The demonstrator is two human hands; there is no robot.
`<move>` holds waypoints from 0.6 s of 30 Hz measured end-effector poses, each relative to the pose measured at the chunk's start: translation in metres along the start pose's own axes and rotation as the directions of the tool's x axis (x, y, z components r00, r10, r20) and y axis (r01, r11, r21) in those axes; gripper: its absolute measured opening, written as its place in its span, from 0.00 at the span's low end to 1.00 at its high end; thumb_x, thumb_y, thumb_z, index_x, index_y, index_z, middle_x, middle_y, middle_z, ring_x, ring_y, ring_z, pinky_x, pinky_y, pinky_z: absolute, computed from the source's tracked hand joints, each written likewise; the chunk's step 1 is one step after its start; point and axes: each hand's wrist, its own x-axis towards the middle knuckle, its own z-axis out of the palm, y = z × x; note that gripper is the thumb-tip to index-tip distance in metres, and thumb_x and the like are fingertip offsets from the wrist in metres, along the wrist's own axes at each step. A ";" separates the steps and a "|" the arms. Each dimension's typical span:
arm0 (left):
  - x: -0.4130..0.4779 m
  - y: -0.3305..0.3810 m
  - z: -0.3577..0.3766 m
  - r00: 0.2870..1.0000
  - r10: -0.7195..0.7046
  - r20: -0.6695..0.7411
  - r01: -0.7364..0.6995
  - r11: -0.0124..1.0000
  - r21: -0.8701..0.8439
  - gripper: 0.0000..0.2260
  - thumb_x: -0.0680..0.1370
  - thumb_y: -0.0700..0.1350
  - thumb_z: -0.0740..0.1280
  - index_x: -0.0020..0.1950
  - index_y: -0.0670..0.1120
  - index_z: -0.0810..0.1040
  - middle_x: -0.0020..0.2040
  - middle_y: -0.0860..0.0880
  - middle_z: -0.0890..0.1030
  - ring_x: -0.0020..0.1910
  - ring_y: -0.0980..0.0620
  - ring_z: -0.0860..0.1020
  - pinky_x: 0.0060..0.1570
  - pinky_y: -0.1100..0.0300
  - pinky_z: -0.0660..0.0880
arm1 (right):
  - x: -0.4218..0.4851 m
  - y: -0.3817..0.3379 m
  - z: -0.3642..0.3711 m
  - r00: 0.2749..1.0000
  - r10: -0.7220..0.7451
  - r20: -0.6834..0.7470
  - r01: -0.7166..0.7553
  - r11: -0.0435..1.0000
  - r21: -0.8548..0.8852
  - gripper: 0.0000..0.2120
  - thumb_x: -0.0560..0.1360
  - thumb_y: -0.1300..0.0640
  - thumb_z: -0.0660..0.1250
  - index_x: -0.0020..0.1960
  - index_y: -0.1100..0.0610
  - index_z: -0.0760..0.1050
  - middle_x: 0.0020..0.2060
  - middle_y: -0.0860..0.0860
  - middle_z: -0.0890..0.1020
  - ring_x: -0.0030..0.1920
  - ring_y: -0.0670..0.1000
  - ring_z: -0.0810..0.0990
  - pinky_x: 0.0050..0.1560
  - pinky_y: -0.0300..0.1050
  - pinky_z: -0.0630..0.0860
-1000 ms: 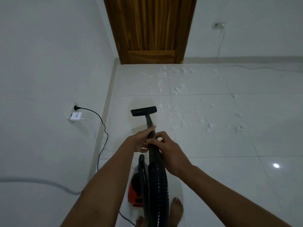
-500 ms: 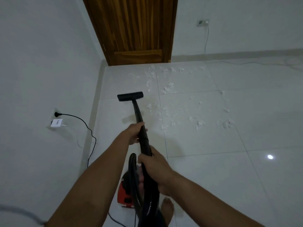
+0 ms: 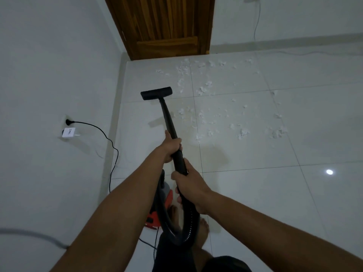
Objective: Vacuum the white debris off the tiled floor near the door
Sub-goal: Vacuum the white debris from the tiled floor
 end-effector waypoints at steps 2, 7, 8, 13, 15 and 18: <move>0.001 -0.009 0.003 1.000 -0.016 0.008 0.016 0.999 0.052 0.37 0.83 0.39 0.59 0.81 0.59 0.38 0.35 0.45 0.73 0.33 0.52 0.71 0.40 0.54 0.76 | 0.004 0.011 0.002 1.000 0.001 -0.014 -0.002 0.999 -0.042 0.29 0.82 0.57 0.63 0.80 0.43 0.59 0.35 0.51 0.76 0.27 0.46 0.75 0.27 0.40 0.74; 0.005 -0.035 0.007 0.998 -0.052 0.021 0.050 0.993 0.104 0.37 0.83 0.38 0.59 0.82 0.59 0.40 0.35 0.45 0.73 0.33 0.51 0.72 0.39 0.53 0.77 | 0.004 0.027 0.001 0.999 0.046 -0.018 -0.047 0.998 -0.048 0.30 0.81 0.57 0.63 0.80 0.41 0.58 0.34 0.51 0.78 0.28 0.48 0.75 0.28 0.42 0.74; 0.006 -0.037 0.007 0.998 -0.062 0.024 0.059 0.992 0.108 0.37 0.83 0.38 0.59 0.82 0.58 0.39 0.36 0.45 0.73 0.34 0.51 0.73 0.40 0.53 0.77 | 0.004 0.027 0.001 0.998 0.061 -0.013 -0.062 0.998 -0.033 0.30 0.82 0.57 0.63 0.80 0.41 0.59 0.32 0.51 0.78 0.27 0.49 0.74 0.27 0.42 0.74; 0.013 -0.049 0.000 0.992 -0.119 0.038 0.113 0.984 0.140 0.37 0.83 0.38 0.59 0.82 0.57 0.39 0.36 0.45 0.74 0.34 0.51 0.73 0.40 0.54 0.77 | 0.009 0.028 0.008 0.996 0.085 0.007 -0.085 0.996 0.010 0.26 0.83 0.54 0.63 0.78 0.41 0.60 0.30 0.50 0.78 0.27 0.49 0.74 0.29 0.42 0.74; 0.016 -0.056 -0.004 0.990 -0.134 0.050 0.124 0.979 0.163 0.38 0.83 0.38 0.59 0.82 0.57 0.38 0.36 0.45 0.74 0.34 0.51 0.73 0.40 0.54 0.76 | 0.014 0.032 0.013 0.997 0.082 0.002 -0.082 0.996 0.026 0.23 0.84 0.52 0.62 0.74 0.37 0.60 0.30 0.49 0.77 0.27 0.48 0.74 0.30 0.43 0.75; 0.024 -0.067 -0.009 0.983 -0.163 0.087 0.143 0.969 0.202 0.38 0.83 0.38 0.59 0.81 0.57 0.37 0.38 0.44 0.75 0.35 0.50 0.74 0.40 0.54 0.77 | 0.023 0.039 0.022 0.993 0.117 -0.015 -0.116 0.992 0.053 0.15 0.84 0.51 0.61 0.67 0.38 0.63 0.28 0.49 0.76 0.27 0.48 0.74 0.31 0.44 0.74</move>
